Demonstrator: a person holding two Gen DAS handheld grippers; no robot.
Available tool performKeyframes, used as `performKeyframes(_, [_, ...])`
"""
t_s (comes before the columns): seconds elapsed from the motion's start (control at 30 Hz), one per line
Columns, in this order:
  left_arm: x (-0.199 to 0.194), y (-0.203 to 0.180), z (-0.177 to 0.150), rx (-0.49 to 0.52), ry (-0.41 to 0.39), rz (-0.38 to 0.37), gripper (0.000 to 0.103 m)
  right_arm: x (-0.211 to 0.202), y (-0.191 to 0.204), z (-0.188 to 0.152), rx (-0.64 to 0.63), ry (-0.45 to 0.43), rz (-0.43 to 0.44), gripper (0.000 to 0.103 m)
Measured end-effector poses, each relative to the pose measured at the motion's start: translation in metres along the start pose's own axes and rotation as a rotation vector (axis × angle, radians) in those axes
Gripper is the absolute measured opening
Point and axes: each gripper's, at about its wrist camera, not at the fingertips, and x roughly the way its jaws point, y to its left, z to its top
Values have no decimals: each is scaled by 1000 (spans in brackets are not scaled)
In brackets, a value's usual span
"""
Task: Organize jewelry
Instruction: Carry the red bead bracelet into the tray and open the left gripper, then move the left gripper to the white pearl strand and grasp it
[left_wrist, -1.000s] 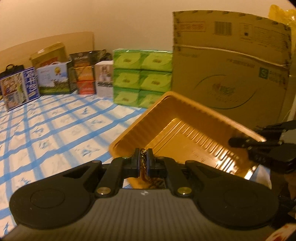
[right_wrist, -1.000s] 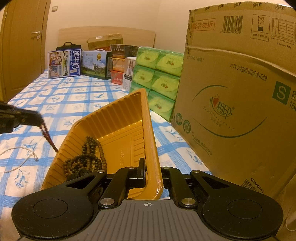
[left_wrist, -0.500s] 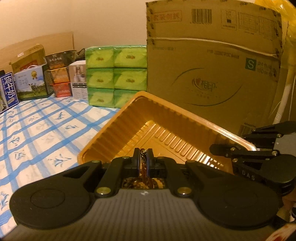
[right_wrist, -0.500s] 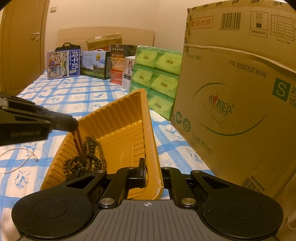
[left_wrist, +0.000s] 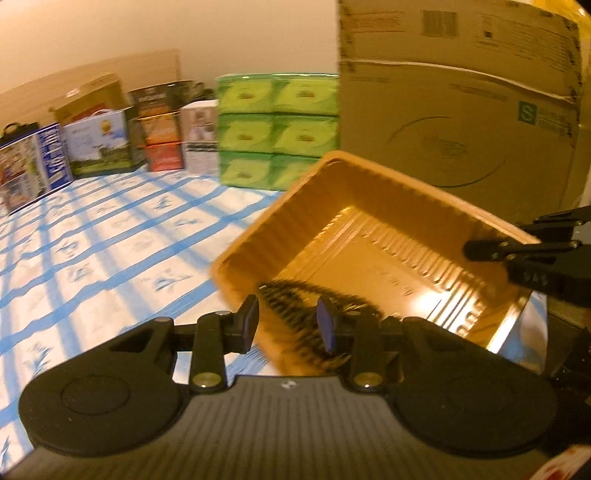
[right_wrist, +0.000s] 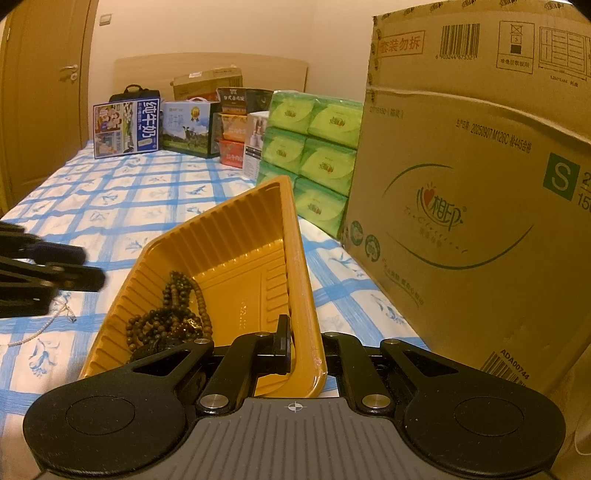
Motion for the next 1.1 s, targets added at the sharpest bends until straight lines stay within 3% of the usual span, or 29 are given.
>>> performKeyframes(0.33, [-37,46,-47,-60,24,181,32,0,2,-2,-6,-1,-2,6])
performKeyframes(0.63, [-57,87,-86,-132,99,320,37,0,2,-2,-9,0,-2,6])
performKeyframes(0.9, [-63,113,-109,-199,152,400,39,0,2,-2,-8,1,-2,6])
performKeyframes(1.1, [-58,124,-116,-249,165,415,38,1,2,-1,-11,2,-2,6])
